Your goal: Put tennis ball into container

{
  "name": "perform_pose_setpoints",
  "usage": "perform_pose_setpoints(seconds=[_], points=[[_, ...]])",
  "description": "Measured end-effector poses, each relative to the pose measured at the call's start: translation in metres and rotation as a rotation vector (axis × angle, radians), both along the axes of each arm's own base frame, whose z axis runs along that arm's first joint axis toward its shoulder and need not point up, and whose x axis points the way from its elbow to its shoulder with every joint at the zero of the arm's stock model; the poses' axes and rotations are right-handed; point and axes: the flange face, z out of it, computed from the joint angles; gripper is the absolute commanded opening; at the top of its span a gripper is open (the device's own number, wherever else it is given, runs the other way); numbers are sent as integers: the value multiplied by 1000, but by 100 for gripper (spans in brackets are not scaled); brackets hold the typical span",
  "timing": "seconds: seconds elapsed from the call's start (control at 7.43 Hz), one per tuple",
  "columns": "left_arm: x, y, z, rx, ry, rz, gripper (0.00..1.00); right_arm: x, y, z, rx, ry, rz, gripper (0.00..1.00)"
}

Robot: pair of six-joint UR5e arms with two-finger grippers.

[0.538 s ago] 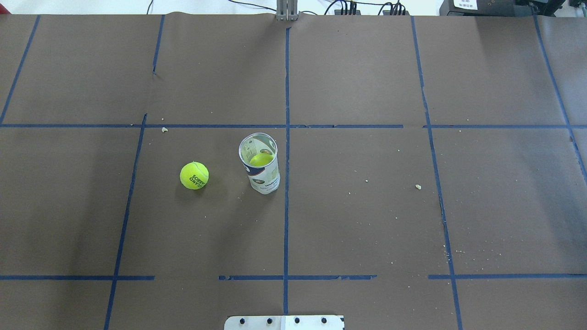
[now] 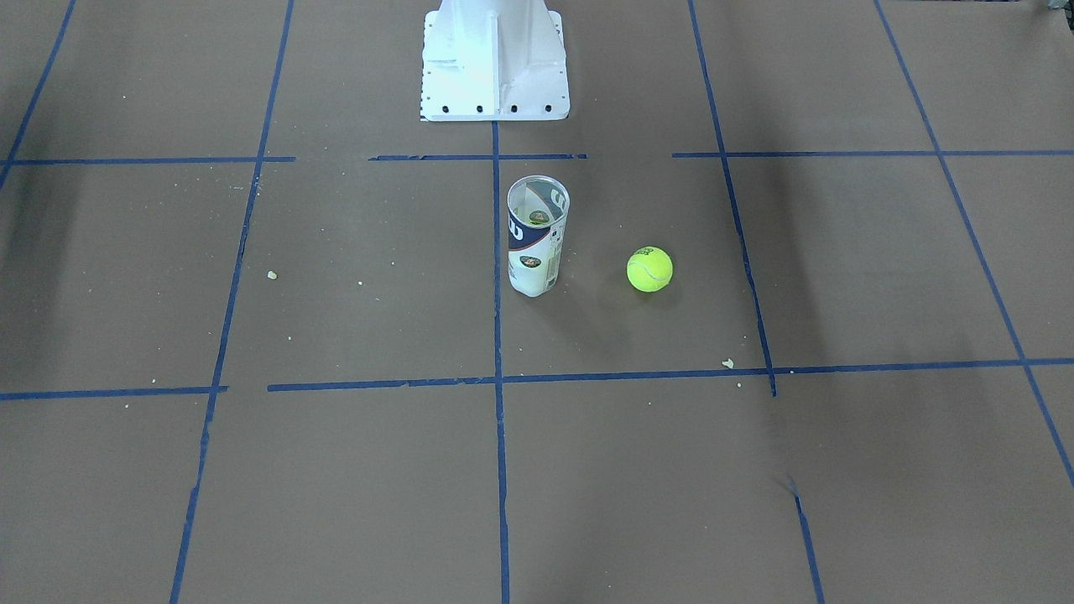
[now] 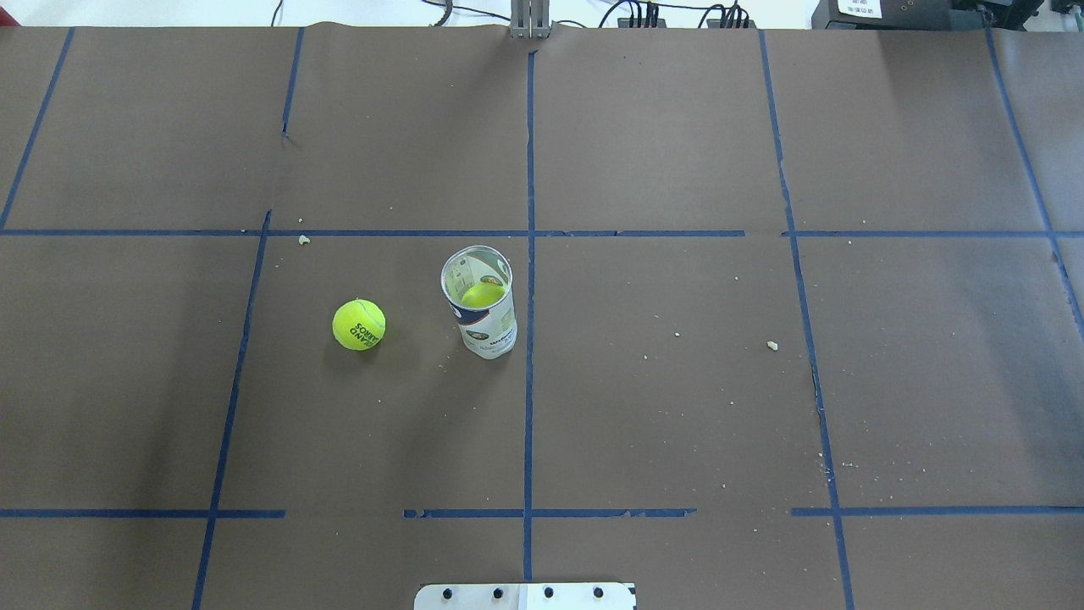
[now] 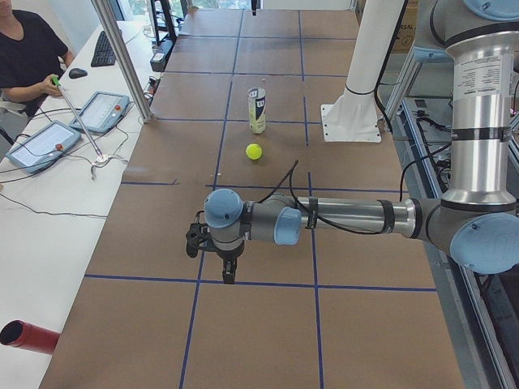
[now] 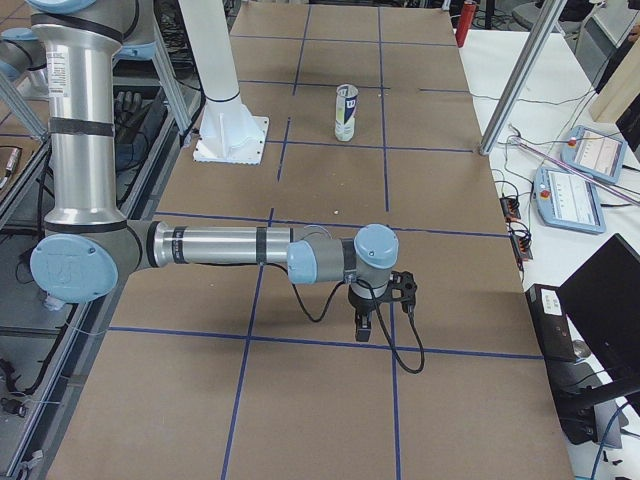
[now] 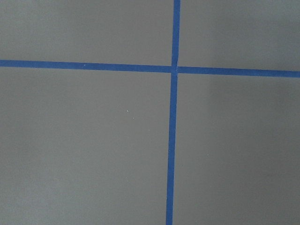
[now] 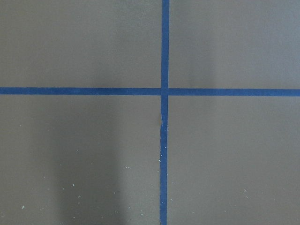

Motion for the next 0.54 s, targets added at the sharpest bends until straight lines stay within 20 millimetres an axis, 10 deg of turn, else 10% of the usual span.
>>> perform_pose_setpoints(seconds=[0.54], points=[[34, -20, -92, 14, -5, -104, 100, 0, 0, 0, 0, 0, 0, 100]])
